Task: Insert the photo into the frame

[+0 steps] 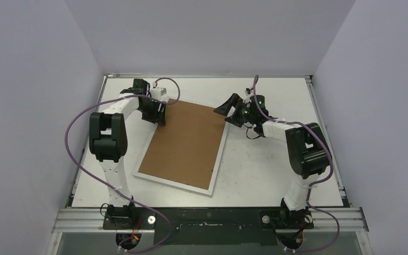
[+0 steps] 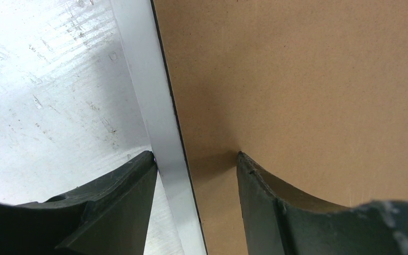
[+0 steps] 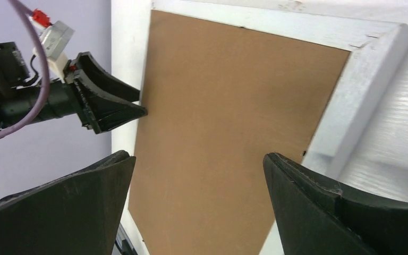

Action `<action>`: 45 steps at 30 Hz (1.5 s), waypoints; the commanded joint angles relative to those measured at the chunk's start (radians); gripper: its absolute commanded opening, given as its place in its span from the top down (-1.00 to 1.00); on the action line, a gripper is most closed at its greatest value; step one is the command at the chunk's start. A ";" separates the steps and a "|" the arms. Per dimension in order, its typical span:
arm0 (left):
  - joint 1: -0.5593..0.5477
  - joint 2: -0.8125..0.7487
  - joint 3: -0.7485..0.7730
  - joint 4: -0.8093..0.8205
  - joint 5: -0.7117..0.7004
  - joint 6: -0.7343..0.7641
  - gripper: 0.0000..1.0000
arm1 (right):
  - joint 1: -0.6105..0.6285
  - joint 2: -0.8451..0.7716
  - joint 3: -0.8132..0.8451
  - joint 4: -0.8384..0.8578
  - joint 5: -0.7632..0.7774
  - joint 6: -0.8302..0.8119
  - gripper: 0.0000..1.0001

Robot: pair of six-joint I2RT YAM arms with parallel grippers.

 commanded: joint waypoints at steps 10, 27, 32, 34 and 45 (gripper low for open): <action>-0.013 0.014 -0.051 -0.023 -0.086 0.051 -0.05 | 0.019 -0.012 0.024 0.056 0.005 -0.016 -0.93; -0.013 0.011 -0.053 -0.020 -0.083 0.049 -0.05 | -0.004 0.028 -0.034 0.053 0.003 -0.034 -0.93; -0.013 0.011 -0.054 -0.020 -0.084 0.048 -0.05 | -0.007 0.035 -0.033 0.057 0.002 -0.032 -0.94; -0.013 0.011 -0.056 -0.018 -0.083 0.048 -0.05 | -0.008 0.037 -0.033 0.055 0.004 -0.035 -0.93; -0.013 0.015 -0.059 -0.014 -0.081 0.049 -0.05 | -0.001 0.074 -0.013 0.068 0.001 -0.021 -0.94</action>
